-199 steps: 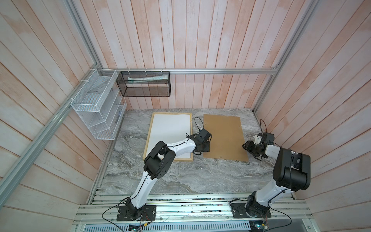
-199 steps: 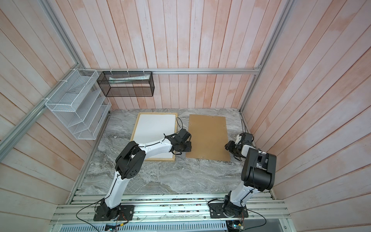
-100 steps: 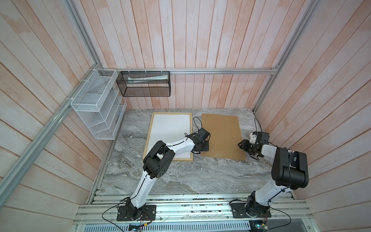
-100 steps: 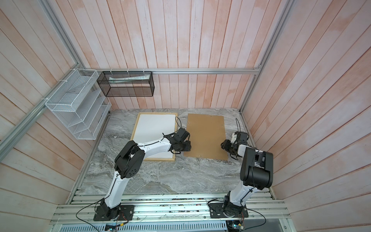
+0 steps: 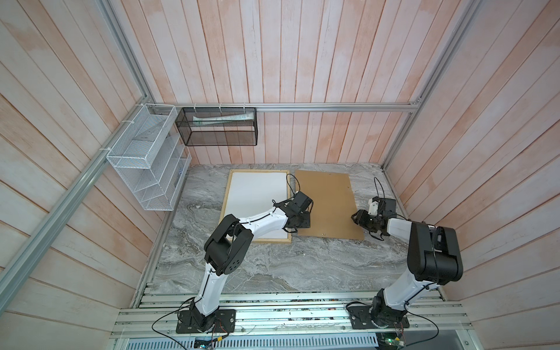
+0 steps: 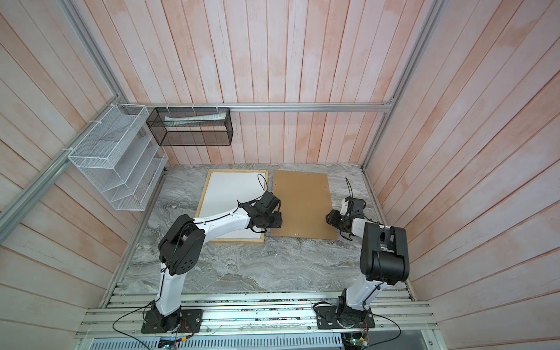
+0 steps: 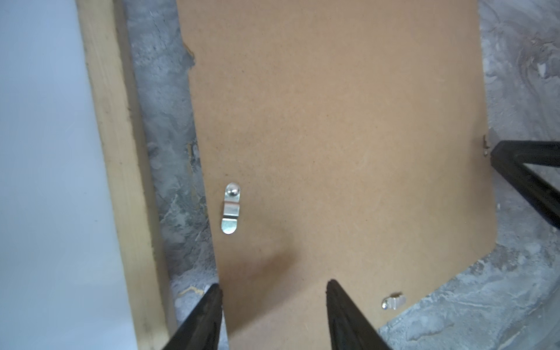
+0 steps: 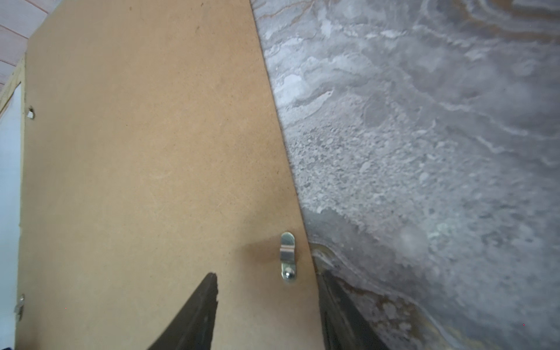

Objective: Put the photo into the frame

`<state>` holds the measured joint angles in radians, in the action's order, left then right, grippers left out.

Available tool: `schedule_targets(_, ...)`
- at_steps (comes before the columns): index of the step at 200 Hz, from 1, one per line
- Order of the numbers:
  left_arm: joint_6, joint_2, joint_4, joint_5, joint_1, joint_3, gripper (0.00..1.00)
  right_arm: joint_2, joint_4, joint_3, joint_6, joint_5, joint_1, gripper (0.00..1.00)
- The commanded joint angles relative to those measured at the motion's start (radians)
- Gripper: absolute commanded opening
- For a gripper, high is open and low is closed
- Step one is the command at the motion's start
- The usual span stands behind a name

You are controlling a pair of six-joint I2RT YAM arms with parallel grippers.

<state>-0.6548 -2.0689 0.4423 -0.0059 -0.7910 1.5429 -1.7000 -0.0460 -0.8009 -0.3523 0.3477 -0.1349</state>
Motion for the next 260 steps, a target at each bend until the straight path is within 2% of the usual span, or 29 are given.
schedule_targets(1, 0.012, 0.057, -0.122, 0.06, -0.025, -0.011, 0.56, -0.004, 0.067, 0.013, -0.048, 0.12, 0.078, 0.54)
schedule_targets(50, 0.011, 0.089, -0.108, 0.03, -0.008, -0.051, 0.56, -0.031, 0.048, -0.019, -0.076, 0.12, 0.155, 0.54)
schedule_targets(116, -0.002, 0.195, -0.109, -0.026, 0.046, -0.23, 0.56, -0.074, -0.017, -0.031, -0.099, 0.164, 0.26, 0.54)
schedule_targets(164, -0.002, 0.266, -0.11, -0.055, 0.1, -0.342, 0.58, -0.095, -0.031, -0.005, -0.093, 0.165, 0.262, 0.54)
schedule_targets(218, -0.002, 0.289, -0.12, -0.075, 0.124, -0.393, 0.58, -0.09, -0.034, 0.035, -0.079, 0.156, 0.262, 0.54)
schedule_targets(260, -0.017, 0.296, -0.081, -0.173, 0.124, -0.404, 0.59, -0.089, -0.032, 0.048, -0.073, 0.151, 0.262, 0.54)
